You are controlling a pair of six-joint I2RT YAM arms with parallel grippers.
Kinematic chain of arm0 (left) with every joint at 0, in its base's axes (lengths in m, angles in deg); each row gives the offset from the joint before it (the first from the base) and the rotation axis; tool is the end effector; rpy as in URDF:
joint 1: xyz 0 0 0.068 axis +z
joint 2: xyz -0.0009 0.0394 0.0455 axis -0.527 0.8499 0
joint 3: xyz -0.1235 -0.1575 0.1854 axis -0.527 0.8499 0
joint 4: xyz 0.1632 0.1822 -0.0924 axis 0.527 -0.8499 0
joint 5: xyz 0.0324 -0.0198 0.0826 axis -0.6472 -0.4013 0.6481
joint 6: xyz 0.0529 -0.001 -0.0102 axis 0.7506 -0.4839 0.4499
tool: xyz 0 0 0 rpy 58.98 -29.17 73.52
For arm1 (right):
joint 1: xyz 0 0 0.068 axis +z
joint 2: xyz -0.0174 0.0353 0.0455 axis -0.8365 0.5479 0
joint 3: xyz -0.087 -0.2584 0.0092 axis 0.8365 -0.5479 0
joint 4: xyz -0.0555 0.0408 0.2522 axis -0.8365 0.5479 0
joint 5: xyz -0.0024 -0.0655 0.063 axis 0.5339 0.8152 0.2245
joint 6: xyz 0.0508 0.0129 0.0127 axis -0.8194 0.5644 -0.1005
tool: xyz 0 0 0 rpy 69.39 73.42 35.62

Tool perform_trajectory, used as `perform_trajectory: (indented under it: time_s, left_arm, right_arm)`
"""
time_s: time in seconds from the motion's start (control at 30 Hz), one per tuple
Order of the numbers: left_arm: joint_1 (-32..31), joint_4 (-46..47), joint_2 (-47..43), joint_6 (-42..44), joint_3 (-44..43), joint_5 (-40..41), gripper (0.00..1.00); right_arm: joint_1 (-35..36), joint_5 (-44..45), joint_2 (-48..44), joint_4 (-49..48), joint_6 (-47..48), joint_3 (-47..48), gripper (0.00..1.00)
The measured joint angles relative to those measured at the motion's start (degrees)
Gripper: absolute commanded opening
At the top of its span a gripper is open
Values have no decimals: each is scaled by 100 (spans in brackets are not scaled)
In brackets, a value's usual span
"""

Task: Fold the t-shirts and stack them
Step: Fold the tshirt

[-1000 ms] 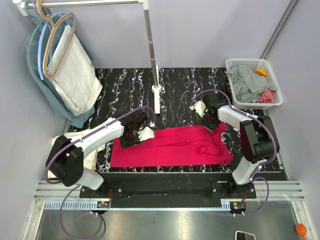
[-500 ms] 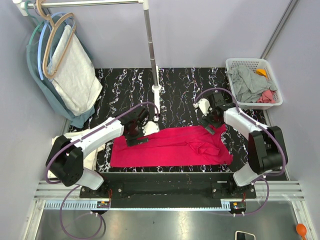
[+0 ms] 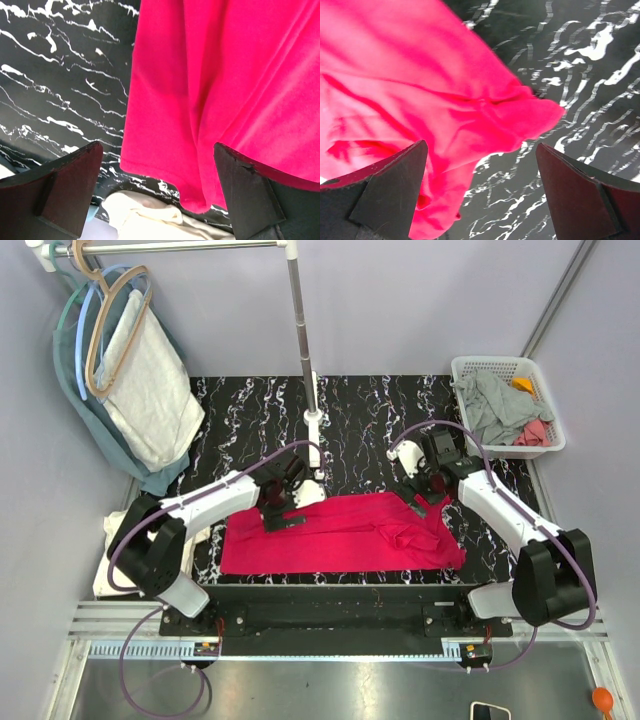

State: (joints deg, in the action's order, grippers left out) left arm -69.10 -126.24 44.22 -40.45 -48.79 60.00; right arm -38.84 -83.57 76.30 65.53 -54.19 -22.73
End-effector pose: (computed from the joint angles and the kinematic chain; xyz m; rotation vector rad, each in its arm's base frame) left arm 0.2328 -0.1724 0.2000 1.7297 2.2351 0.1607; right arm 0.2542 0.0820 0.2324 -1.1423 2.3905 -0.1013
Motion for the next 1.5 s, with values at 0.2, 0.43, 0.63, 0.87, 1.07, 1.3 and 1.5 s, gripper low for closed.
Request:
perform_trajectory:
  time_s: [0.2, 0.43, 0.63, 0.87, 1.07, 1.3, 1.5]
  left_arm:
    - [107, 170, 210, 4, 2, -17, 99]
    - [173, 238, 289, 31, 22, -22, 99]
    - [177, 260, 417, 42, 168, -66, 99]
    - [177, 297, 540, 28, 284, -142, 99]
    - [177, 297, 542, 15, 286, -155, 99]
    - [149, 284, 581, -15, 264, -122, 99]
    - [87, 87, 789, -76, 50, -15, 99]
  right_arm:
    - [350, -160, -146, 105, -61, -131, 100]
    - [664, -175, -125, 114, -74, -350, 100]
    - [737, -168, 122, 31, -57, -555, 100]
    - [737, -125, 481, -275, 76, -789, 100]
    - [748, 28, 852, -573, 232, -741, 100]
    - [748, 313, 1419, -811, 367, -205, 100]
    - [483, 551, 2208, -1405, 463, 605, 100]
